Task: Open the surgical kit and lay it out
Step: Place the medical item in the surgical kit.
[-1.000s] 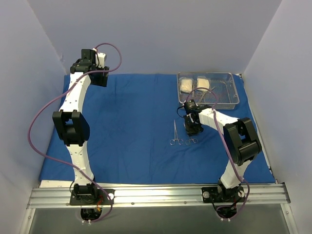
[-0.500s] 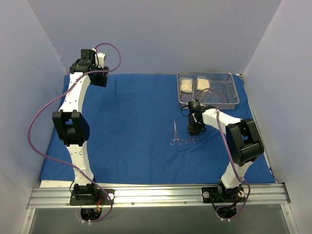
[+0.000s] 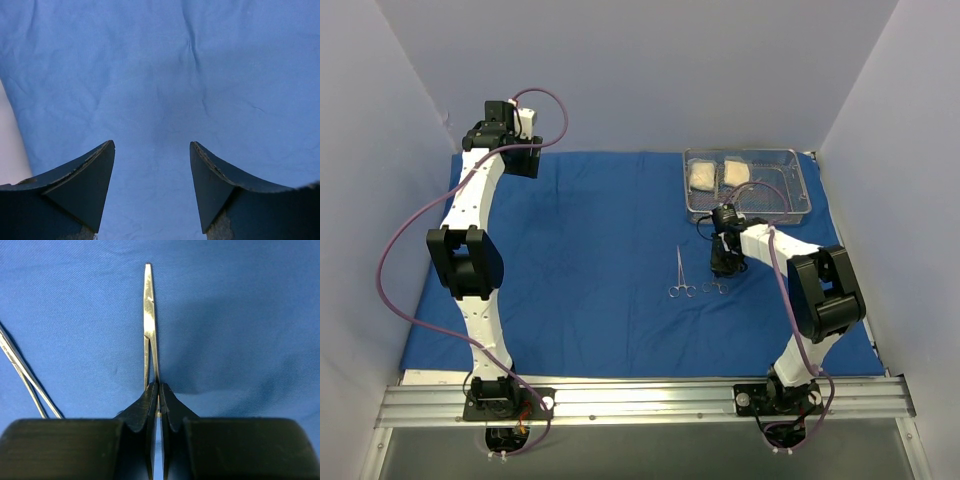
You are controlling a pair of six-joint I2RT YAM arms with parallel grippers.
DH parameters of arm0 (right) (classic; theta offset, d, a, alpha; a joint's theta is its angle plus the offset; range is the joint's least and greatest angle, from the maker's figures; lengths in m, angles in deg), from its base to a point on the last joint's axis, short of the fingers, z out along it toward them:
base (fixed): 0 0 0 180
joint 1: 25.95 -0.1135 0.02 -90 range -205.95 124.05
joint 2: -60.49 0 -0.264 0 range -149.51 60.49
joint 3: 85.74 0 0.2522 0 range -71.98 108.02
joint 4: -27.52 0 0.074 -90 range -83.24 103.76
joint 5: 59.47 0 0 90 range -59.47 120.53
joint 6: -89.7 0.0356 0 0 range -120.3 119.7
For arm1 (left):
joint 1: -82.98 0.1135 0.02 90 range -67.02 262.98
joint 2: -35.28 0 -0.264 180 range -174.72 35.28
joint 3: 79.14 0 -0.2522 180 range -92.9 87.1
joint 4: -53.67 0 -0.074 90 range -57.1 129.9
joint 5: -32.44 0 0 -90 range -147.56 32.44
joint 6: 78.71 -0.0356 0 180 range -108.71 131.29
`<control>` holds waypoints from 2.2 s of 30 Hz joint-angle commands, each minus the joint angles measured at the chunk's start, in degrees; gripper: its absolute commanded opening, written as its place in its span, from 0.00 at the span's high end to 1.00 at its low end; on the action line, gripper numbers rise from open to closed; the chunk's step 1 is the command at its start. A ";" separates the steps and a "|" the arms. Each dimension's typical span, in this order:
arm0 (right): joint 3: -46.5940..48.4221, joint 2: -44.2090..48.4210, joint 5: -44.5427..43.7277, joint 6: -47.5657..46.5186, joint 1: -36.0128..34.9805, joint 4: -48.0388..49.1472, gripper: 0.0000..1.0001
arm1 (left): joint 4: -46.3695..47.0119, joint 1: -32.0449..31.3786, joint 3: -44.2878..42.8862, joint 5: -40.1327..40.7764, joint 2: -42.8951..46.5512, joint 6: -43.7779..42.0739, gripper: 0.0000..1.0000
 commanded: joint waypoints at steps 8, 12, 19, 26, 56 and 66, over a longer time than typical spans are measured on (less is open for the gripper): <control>-4.08 0.10 -0.41 -2.98 -3.61 -5.18 1.00 | 1.40 0.72 0.07 -0.90 1.78 0.67 0.29; -3.46 0.80 -0.67 -3.50 -4.15 -5.70 1.00 | 1.58 0.64 0.16 -1.08 1.78 0.76 0.29; -2.94 0.98 -1.29 -6.14 -4.76 -6.14 1.00 | 1.67 0.72 0.24 -1.25 1.95 0.76 0.29; -1.62 0.01 -3.22 -7.72 -5.11 -7.11 1.00 | 1.67 0.72 0.33 -1.17 1.95 0.76 0.29; 7.26 -8.34 -8.14 -15.54 -7.66 -7.99 1.00 | 1.76 0.90 0.86 -0.38 1.69 0.67 0.29; 8.40 -7.02 -7.18 -16.69 -7.66 -8.69 1.00 | 1.67 0.90 0.42 -0.29 1.51 0.41 0.29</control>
